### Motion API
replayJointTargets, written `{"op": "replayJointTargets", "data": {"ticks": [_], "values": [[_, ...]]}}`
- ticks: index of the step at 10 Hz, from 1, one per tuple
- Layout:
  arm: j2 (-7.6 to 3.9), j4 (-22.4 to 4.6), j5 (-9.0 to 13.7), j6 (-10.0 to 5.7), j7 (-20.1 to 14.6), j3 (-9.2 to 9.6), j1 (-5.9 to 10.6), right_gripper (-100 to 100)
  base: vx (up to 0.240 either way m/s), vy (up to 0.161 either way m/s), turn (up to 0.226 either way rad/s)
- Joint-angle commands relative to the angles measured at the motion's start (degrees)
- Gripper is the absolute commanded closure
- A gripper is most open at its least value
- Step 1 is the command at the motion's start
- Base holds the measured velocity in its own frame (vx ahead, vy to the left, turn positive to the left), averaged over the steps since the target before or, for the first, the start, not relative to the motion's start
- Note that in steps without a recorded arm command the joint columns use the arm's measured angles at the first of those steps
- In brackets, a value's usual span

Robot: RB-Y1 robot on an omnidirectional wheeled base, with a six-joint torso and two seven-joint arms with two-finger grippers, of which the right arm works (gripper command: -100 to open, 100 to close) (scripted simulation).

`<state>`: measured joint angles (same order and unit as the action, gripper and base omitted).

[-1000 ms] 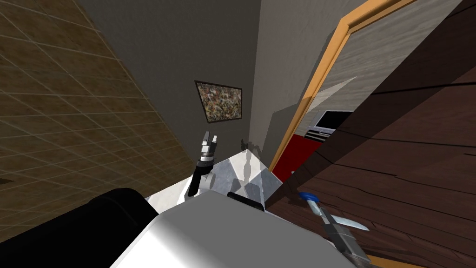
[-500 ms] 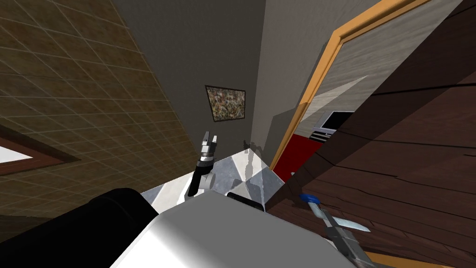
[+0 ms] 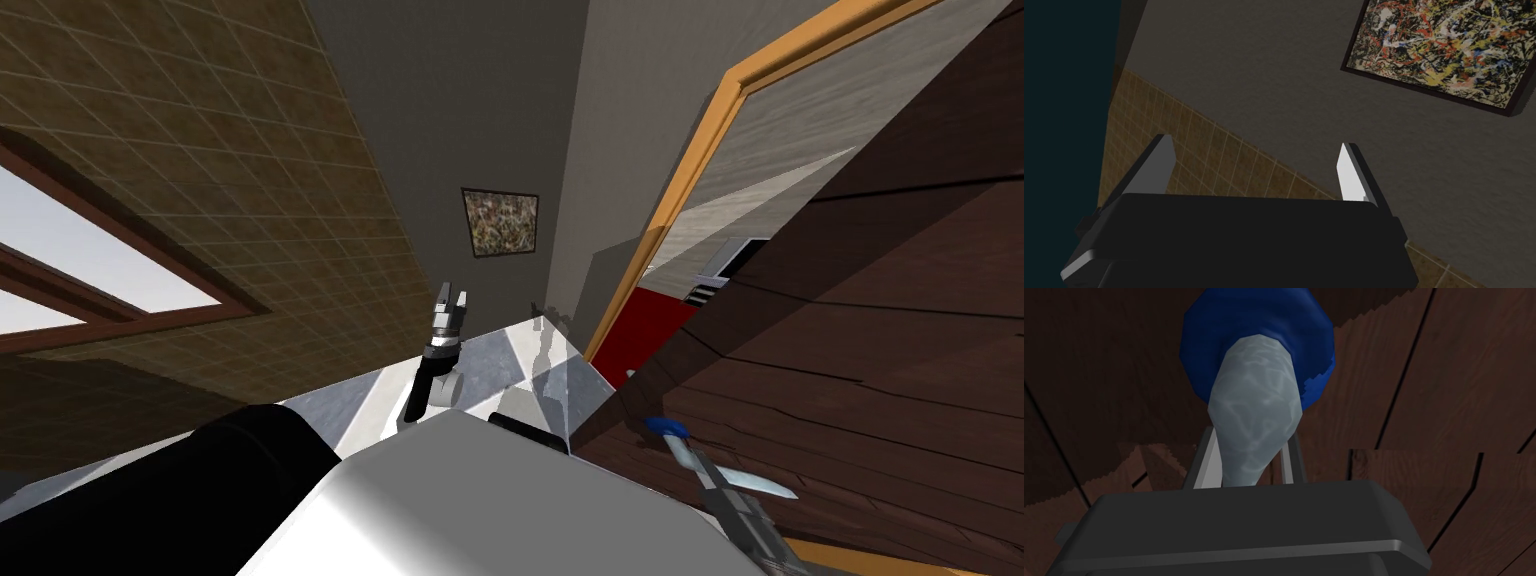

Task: Pull the door open

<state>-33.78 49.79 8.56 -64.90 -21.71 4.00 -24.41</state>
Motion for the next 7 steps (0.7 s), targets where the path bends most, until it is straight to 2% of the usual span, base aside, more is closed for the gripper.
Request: {"op": "replayJointTargets", "data": {"ticks": [1,5,6,7], "values": [[-0.35,-0.75,-0.03,-0.88,-0.22,0.07,0.18,100,-0.204,-0.048,0.147],[-0.89,-2.01,-0.16,-2.2,-0.69,0.42,0.62,100,-0.204,-0.057,0.136],[-0.61,-2.13,-0.29,-1.99,-0.71,0.68,0.72,100,-0.076,-0.014,0.021],[-0.75,-2.77,-0.33,-2.6,-0.9,0.92,0.82,100,-0.136,-0.051,0.137]]}}
